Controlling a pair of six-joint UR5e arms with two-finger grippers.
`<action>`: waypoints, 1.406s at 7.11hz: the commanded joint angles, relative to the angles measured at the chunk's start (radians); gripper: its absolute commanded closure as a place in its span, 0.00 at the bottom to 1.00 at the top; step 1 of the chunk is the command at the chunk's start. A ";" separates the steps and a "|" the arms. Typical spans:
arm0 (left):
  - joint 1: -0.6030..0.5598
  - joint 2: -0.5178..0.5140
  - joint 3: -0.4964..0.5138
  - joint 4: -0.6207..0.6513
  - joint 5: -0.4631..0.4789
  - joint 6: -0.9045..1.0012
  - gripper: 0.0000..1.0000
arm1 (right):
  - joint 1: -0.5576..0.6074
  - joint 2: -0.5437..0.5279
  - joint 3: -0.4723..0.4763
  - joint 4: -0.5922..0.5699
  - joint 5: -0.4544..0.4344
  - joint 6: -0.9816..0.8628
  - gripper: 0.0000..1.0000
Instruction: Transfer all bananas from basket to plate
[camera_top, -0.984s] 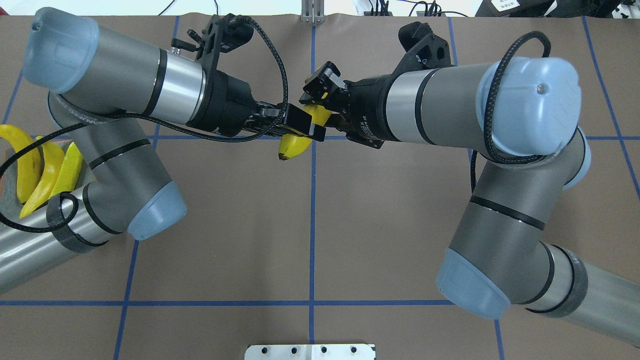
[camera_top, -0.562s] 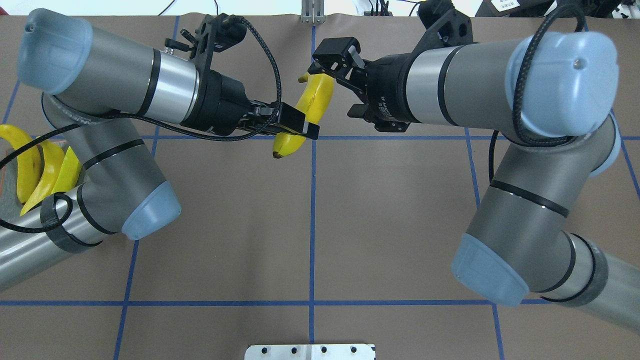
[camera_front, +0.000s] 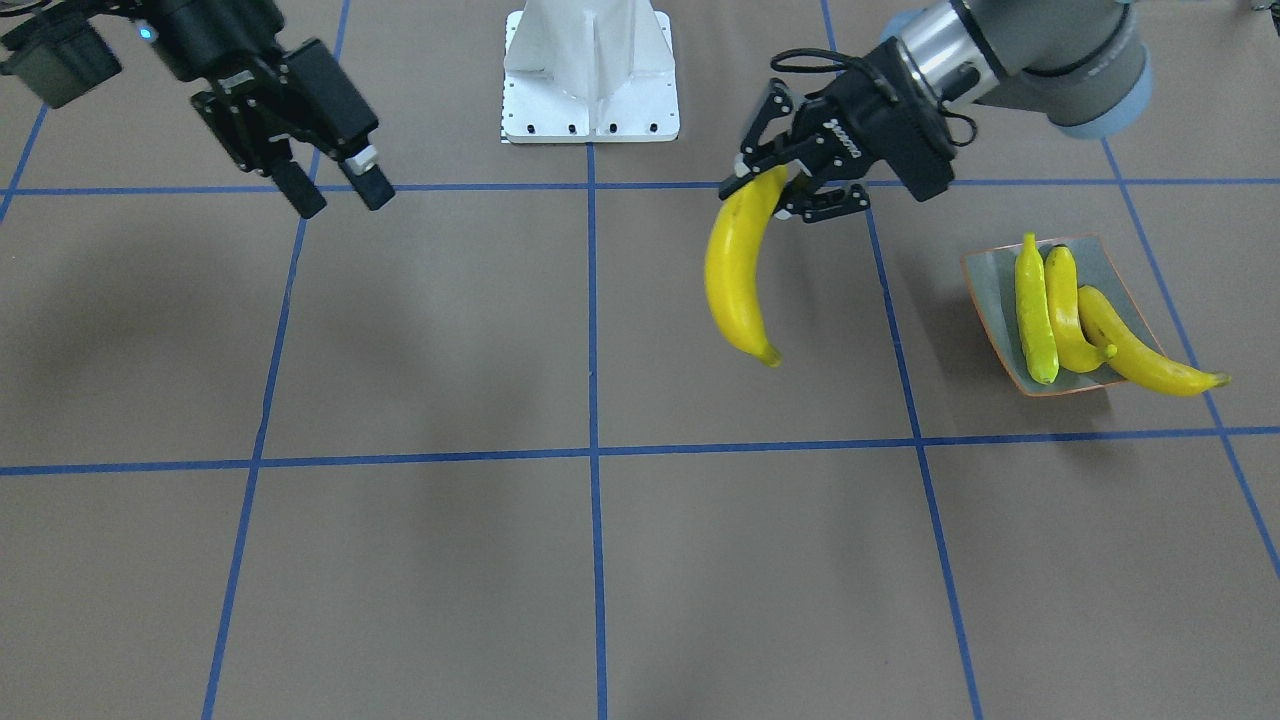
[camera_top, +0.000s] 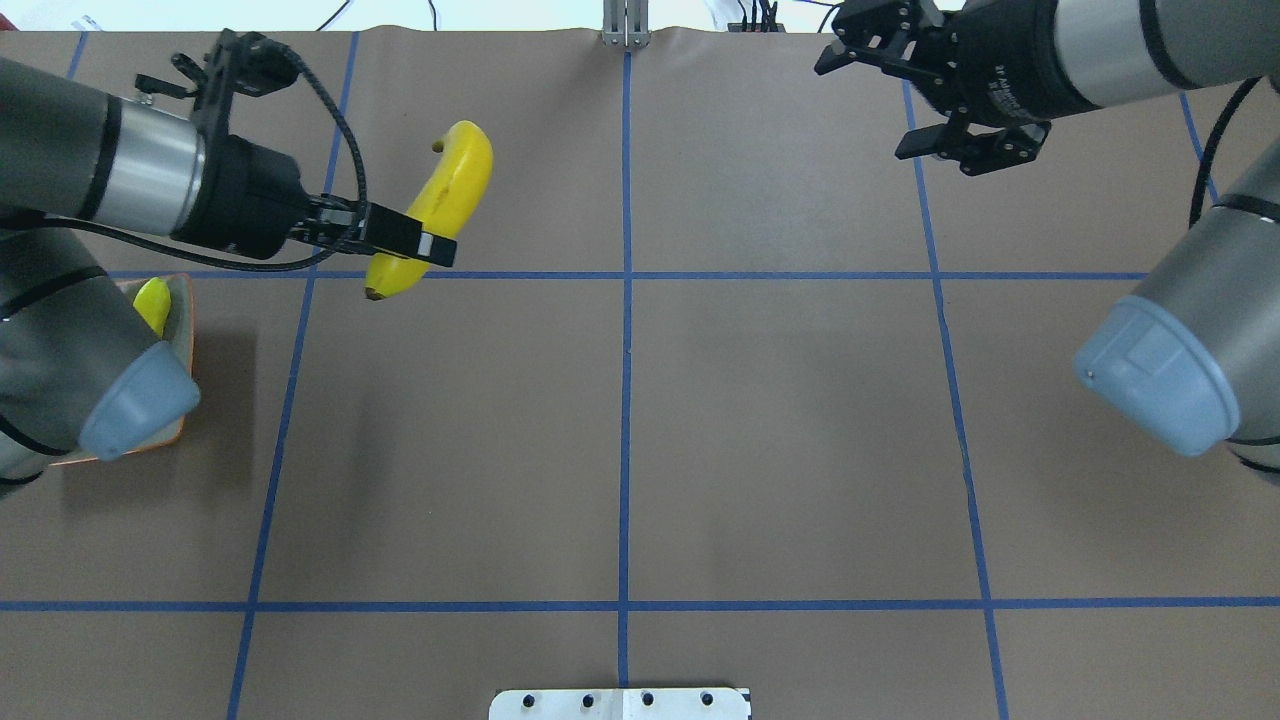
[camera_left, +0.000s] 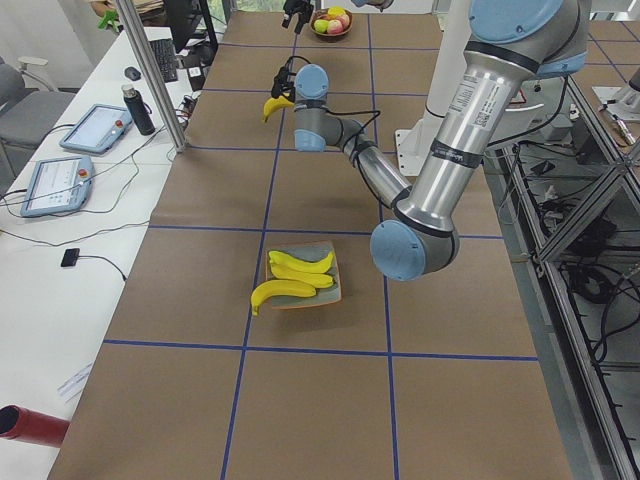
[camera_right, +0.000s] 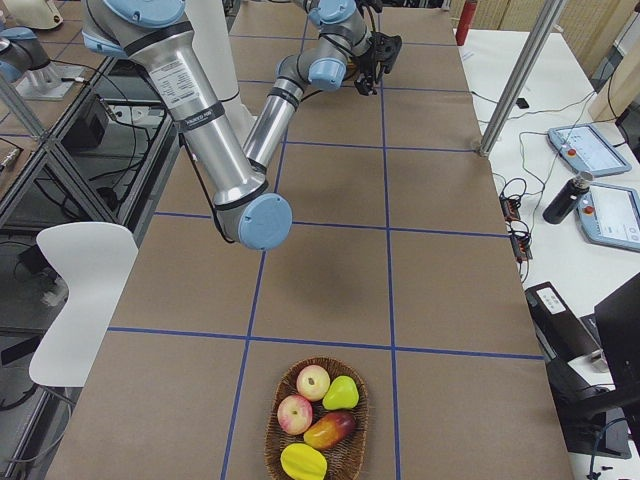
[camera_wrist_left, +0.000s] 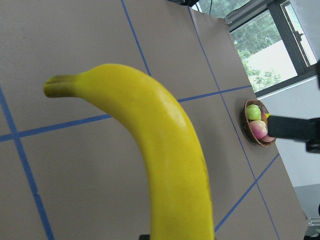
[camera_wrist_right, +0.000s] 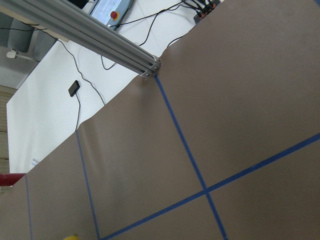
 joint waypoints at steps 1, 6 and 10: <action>-0.178 0.194 0.008 0.004 -0.145 0.354 1.00 | 0.091 -0.150 -0.003 -0.003 0.077 -0.208 0.00; -0.229 0.406 0.144 0.004 -0.136 1.192 1.00 | 0.336 -0.479 -0.058 -0.003 0.207 -0.880 0.00; -0.288 0.408 0.317 0.004 -0.140 1.593 1.00 | 0.516 -0.561 -0.181 0.000 0.262 -1.301 0.00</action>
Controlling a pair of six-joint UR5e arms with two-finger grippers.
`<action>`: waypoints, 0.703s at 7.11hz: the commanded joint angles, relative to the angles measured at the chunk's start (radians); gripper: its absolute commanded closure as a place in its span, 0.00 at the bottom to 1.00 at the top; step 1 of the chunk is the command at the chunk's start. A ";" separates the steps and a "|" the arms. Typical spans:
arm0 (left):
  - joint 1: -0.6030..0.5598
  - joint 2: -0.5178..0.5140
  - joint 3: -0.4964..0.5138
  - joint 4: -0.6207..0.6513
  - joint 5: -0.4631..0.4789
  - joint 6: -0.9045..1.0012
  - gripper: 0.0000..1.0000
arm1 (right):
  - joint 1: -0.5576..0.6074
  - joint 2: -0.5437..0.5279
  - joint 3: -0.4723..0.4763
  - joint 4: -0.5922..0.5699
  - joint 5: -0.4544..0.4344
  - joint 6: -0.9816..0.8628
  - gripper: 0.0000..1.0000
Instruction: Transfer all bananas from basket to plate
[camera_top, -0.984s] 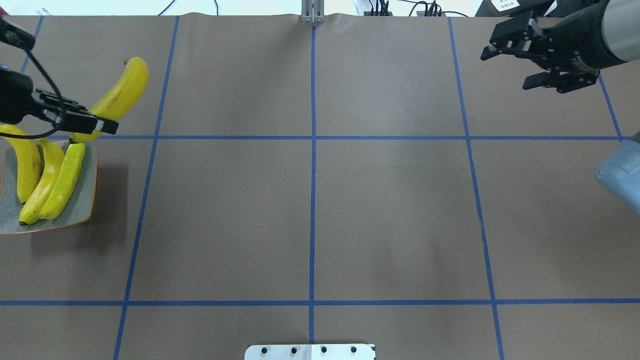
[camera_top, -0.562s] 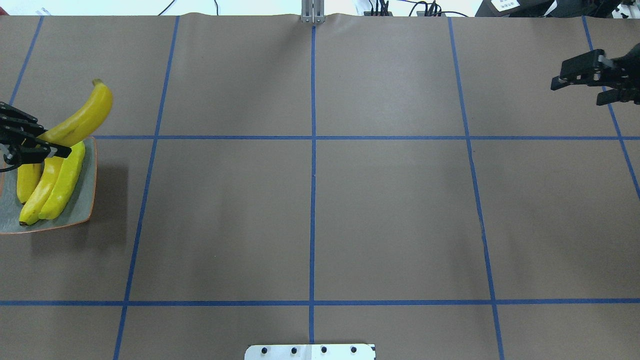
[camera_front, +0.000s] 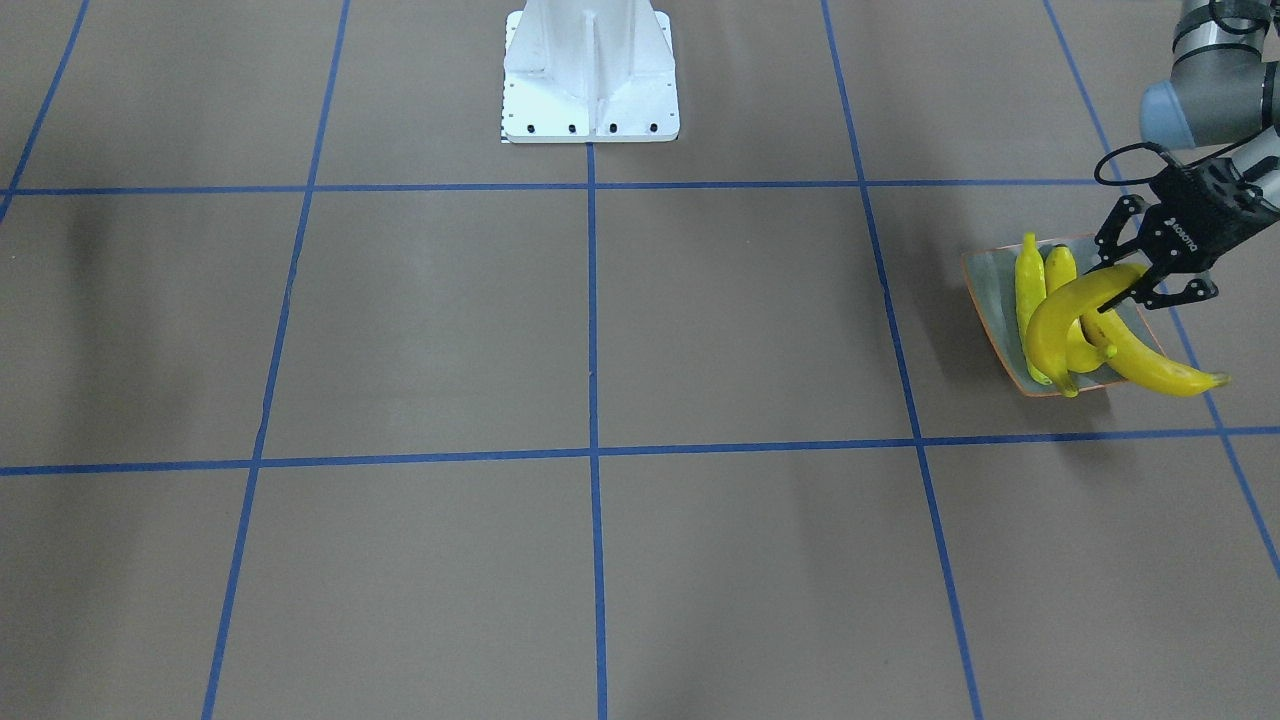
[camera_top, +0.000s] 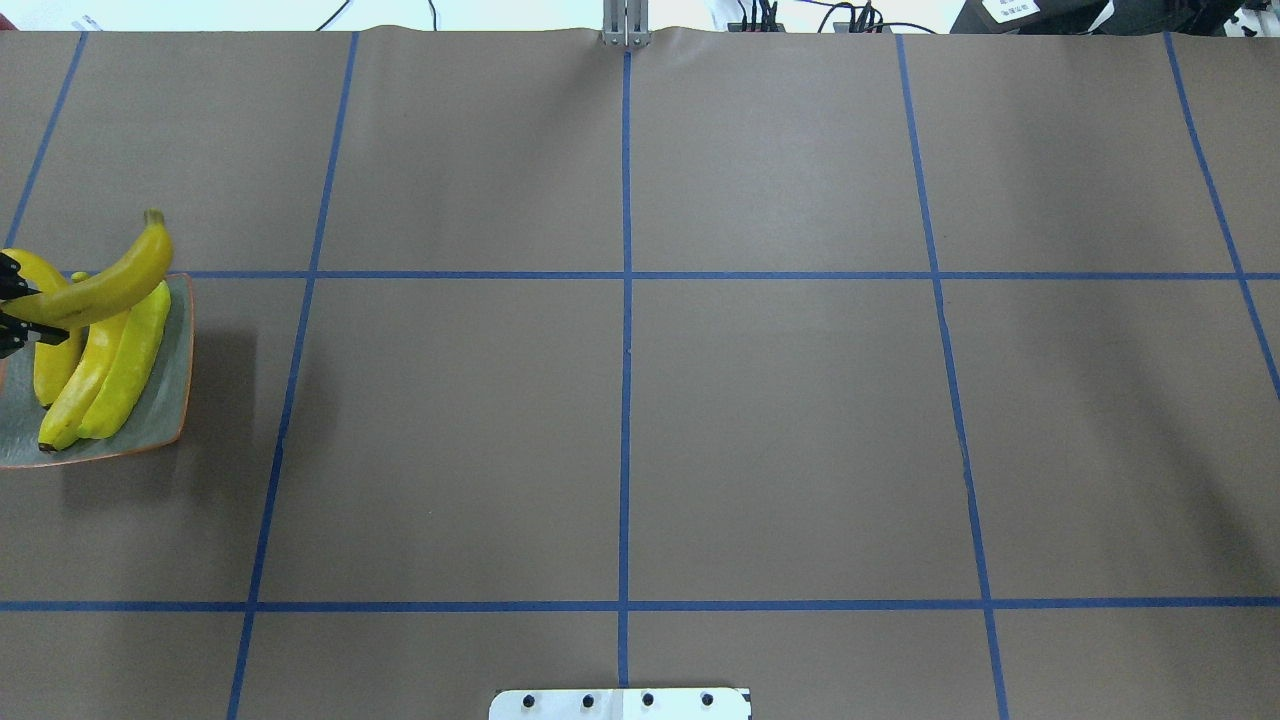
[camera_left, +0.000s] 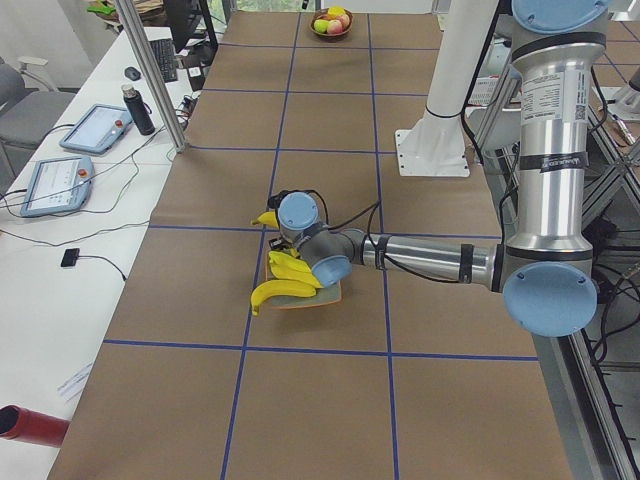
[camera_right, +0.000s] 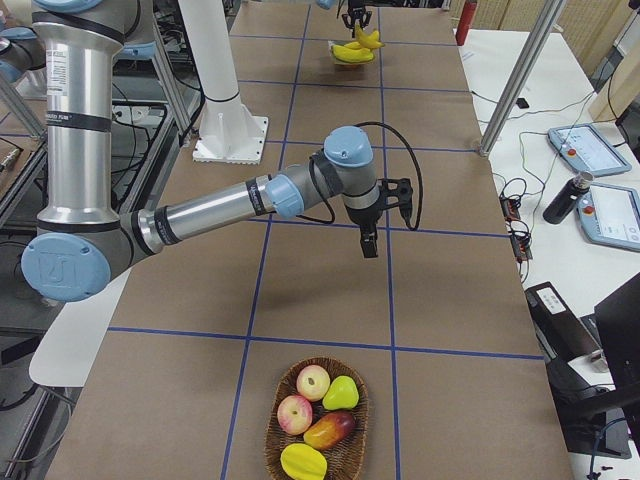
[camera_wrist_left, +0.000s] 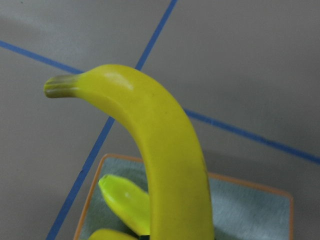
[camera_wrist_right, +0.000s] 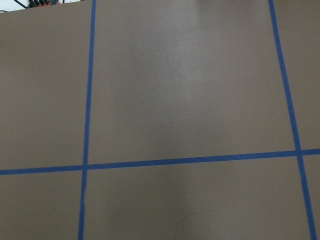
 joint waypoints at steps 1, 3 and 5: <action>-0.008 0.004 0.056 -0.005 0.005 0.127 1.00 | 0.053 -0.023 -0.032 0.000 0.006 -0.121 0.00; -0.005 0.031 0.061 -0.008 0.003 0.180 0.72 | 0.061 -0.030 -0.032 0.005 0.006 -0.123 0.00; -0.004 0.045 0.061 -0.012 -0.001 0.184 0.06 | 0.062 -0.032 -0.034 0.008 0.006 -0.123 0.00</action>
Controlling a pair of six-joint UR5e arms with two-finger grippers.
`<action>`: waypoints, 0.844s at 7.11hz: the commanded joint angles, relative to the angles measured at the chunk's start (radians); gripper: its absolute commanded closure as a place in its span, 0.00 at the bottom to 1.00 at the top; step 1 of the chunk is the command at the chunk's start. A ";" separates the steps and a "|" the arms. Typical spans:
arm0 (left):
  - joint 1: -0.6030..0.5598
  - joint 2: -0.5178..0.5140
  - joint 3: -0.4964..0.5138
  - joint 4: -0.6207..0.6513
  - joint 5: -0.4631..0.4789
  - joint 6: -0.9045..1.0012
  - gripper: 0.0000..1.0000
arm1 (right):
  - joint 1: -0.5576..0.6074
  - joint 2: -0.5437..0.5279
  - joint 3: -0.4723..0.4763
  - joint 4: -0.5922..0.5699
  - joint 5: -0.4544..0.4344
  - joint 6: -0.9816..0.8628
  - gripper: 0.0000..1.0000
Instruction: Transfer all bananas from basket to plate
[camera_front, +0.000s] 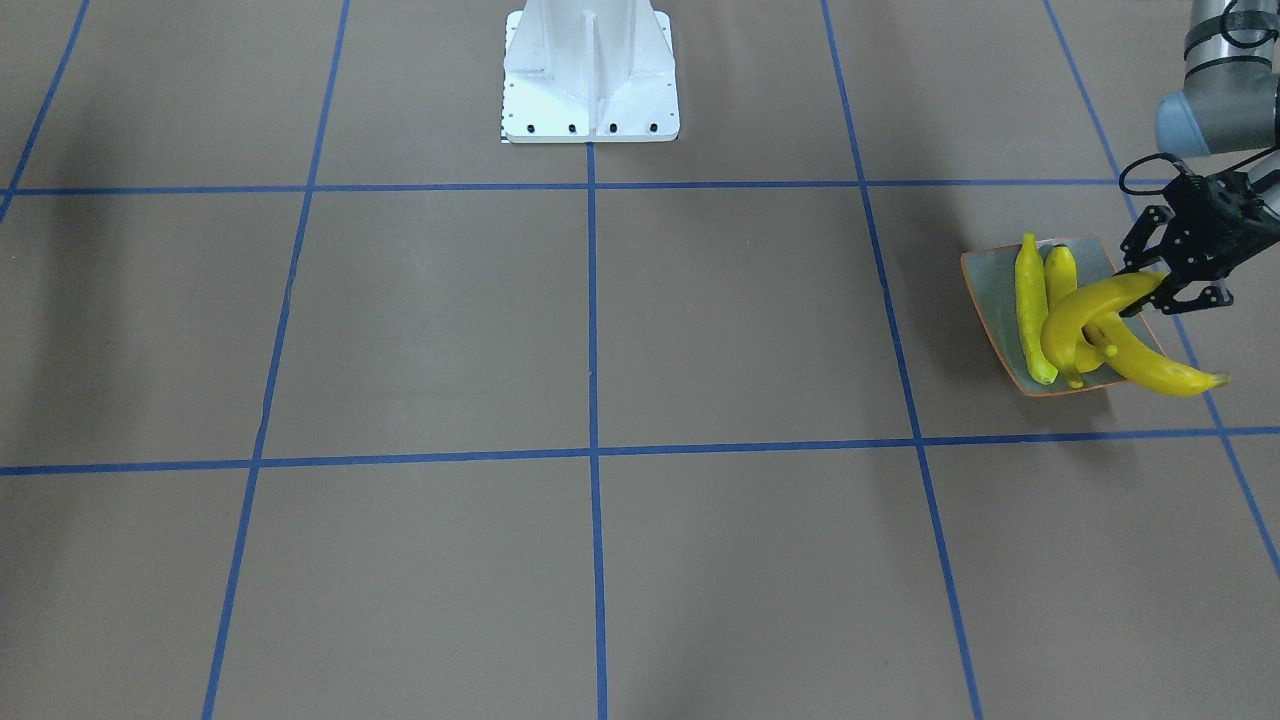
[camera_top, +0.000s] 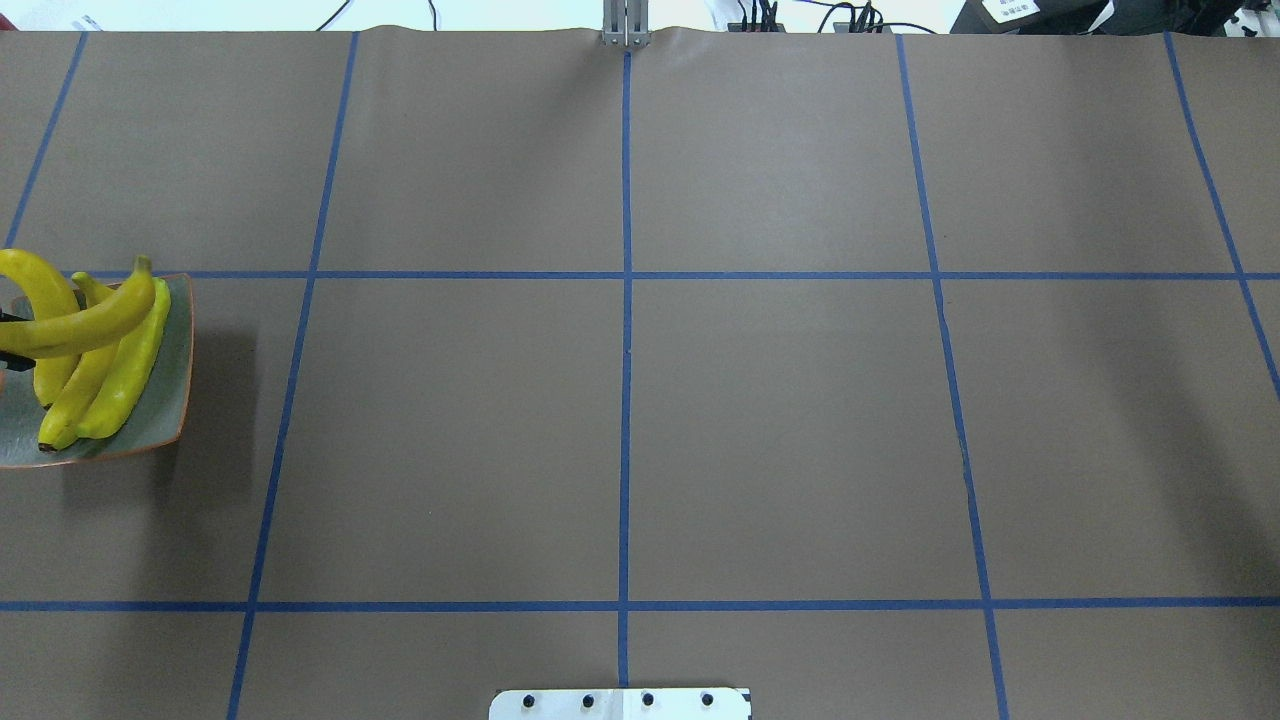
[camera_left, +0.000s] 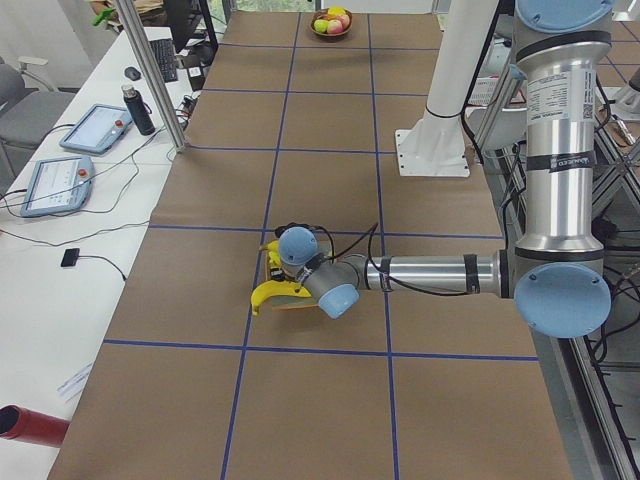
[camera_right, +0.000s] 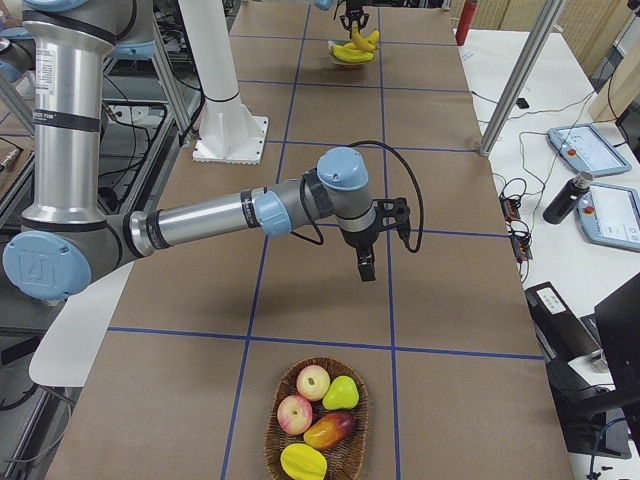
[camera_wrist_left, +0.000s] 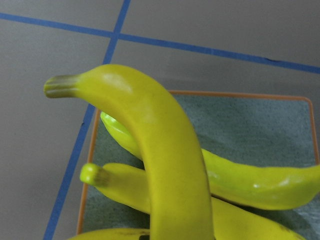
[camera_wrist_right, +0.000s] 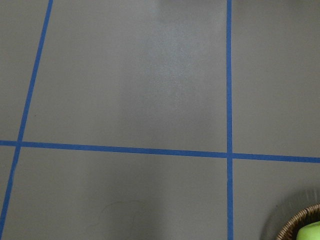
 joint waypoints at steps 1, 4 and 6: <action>0.001 0.014 -0.001 -0.003 -0.007 0.003 0.01 | 0.002 -0.003 0.000 0.002 0.000 -0.001 0.00; -0.037 -0.058 -0.009 0.045 -0.002 -0.074 0.01 | 0.012 -0.009 -0.009 -0.001 0.000 -0.002 0.00; -0.156 -0.161 -0.021 0.297 0.001 -0.172 0.01 | 0.018 -0.009 -0.035 -0.005 0.000 -0.012 0.00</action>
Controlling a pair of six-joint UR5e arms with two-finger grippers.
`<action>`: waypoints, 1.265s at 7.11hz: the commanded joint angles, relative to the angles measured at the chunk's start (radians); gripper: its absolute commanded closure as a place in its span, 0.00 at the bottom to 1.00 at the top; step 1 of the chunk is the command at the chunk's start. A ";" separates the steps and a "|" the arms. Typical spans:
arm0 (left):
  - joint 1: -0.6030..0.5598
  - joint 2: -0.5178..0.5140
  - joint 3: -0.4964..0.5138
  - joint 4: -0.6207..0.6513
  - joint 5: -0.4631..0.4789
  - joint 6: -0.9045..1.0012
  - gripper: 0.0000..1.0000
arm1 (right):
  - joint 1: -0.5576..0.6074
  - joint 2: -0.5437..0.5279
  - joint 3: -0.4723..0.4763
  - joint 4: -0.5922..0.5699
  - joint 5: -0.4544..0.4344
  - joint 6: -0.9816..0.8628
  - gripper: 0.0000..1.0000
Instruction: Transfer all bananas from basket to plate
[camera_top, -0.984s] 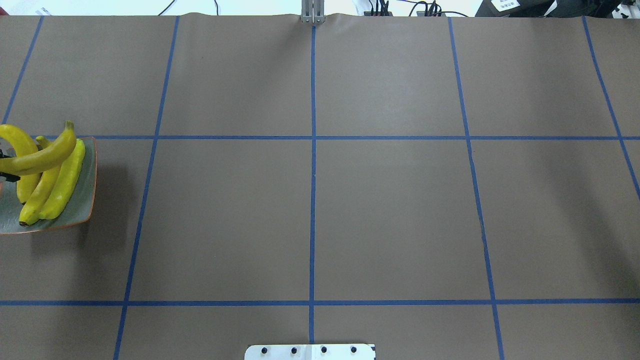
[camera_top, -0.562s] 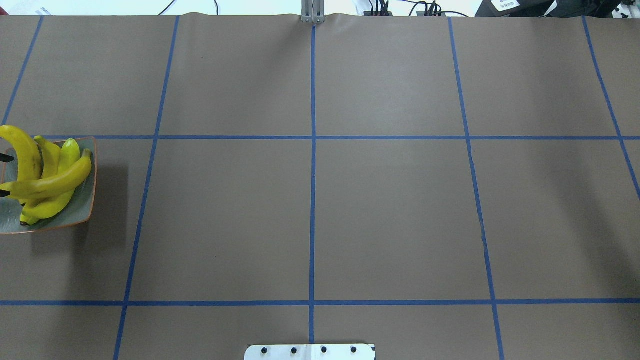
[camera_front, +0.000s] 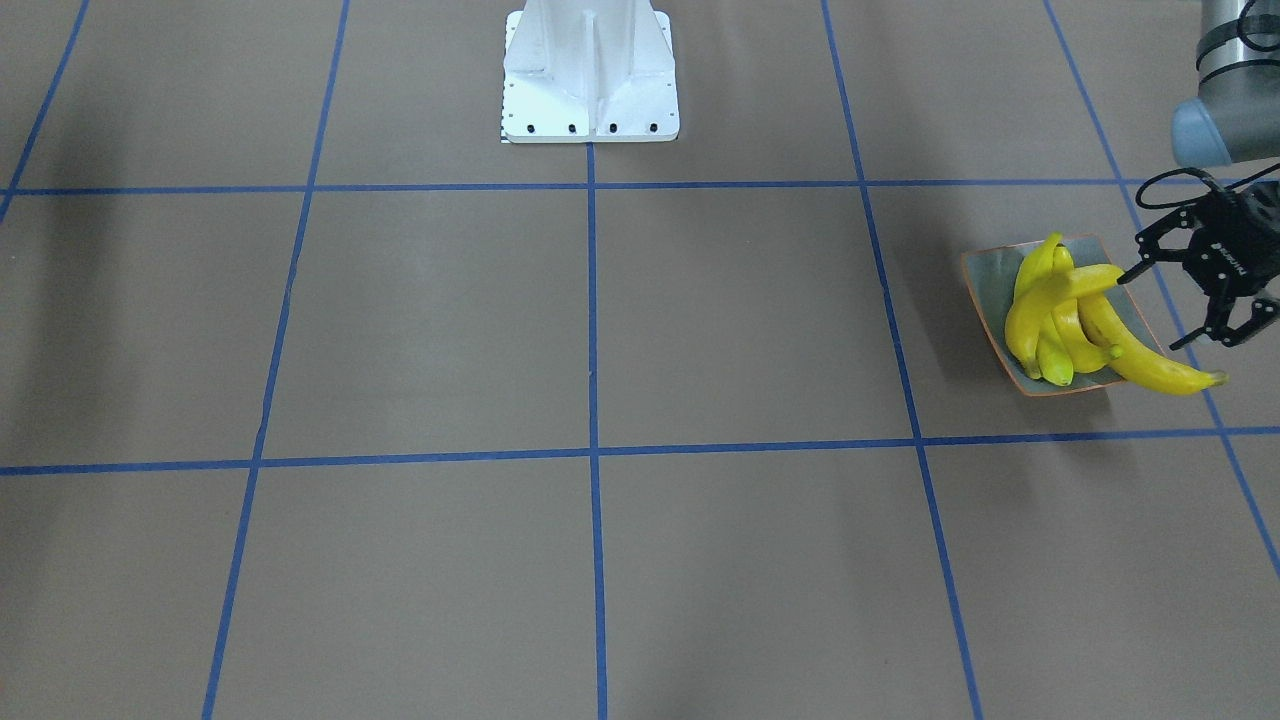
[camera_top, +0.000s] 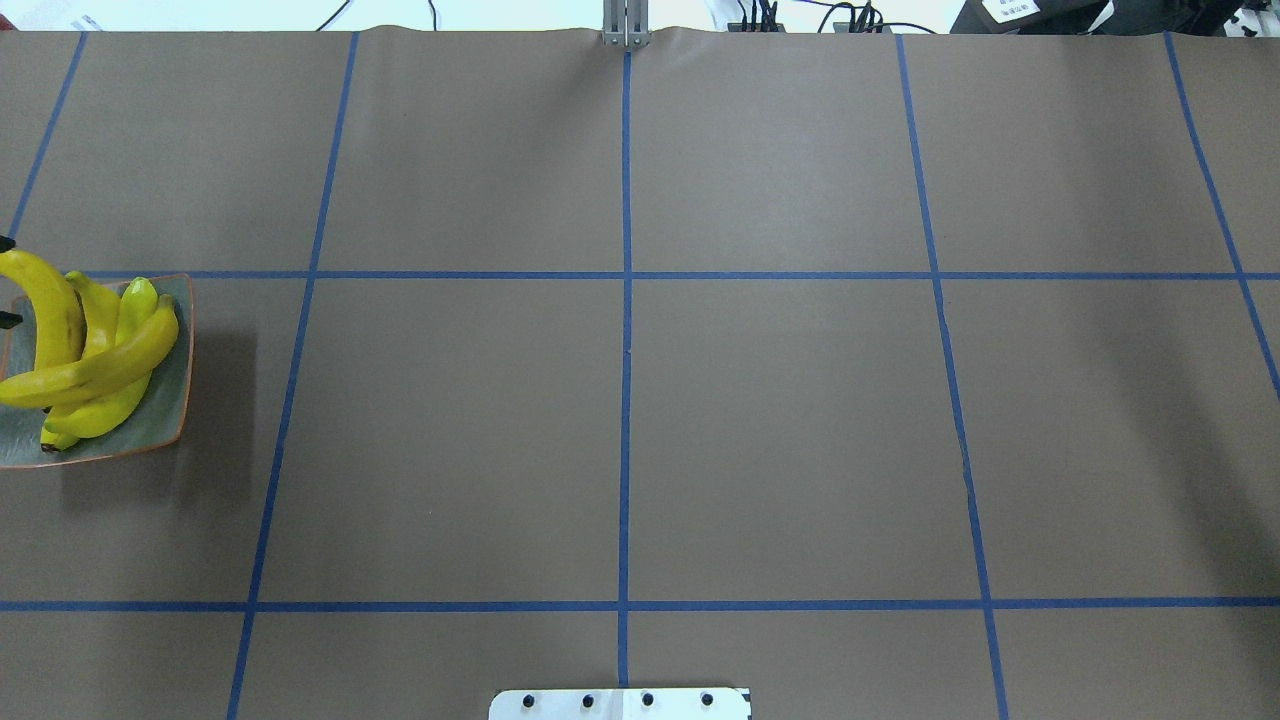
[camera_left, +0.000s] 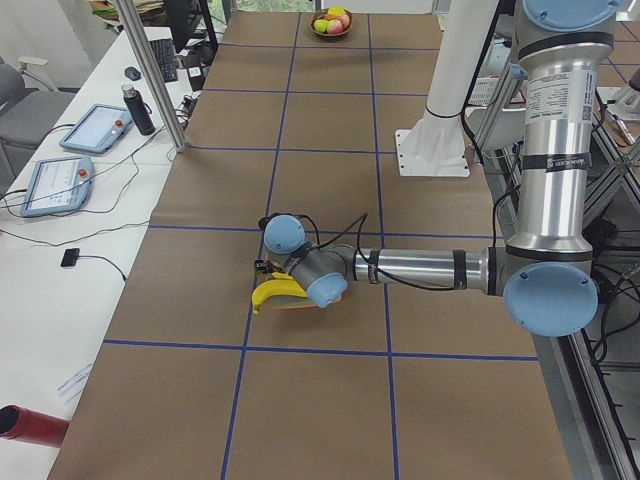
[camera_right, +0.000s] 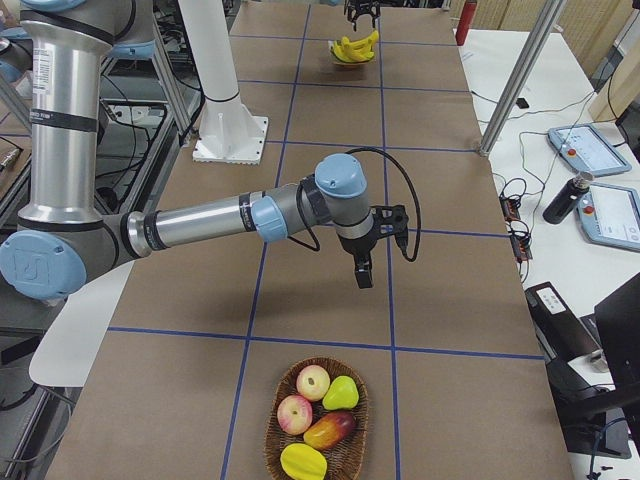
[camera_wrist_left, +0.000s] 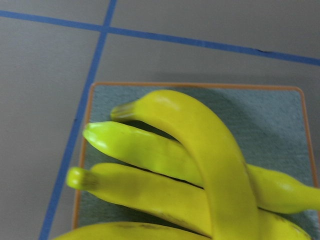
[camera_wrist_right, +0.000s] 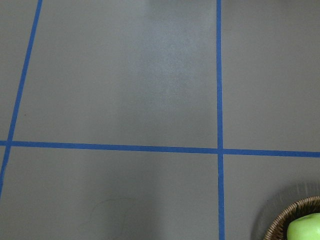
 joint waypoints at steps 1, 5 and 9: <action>-0.125 -0.119 -0.011 0.370 0.002 -0.045 0.01 | 0.006 0.000 -0.027 -0.003 0.000 -0.013 0.00; -0.212 -0.167 -0.038 0.713 0.126 -0.309 0.00 | 0.006 -0.025 -0.034 0.005 0.000 -0.020 0.00; -0.259 -0.044 -0.062 0.702 0.200 -0.257 0.00 | 0.006 -0.025 -0.051 -0.001 -0.002 -0.048 0.00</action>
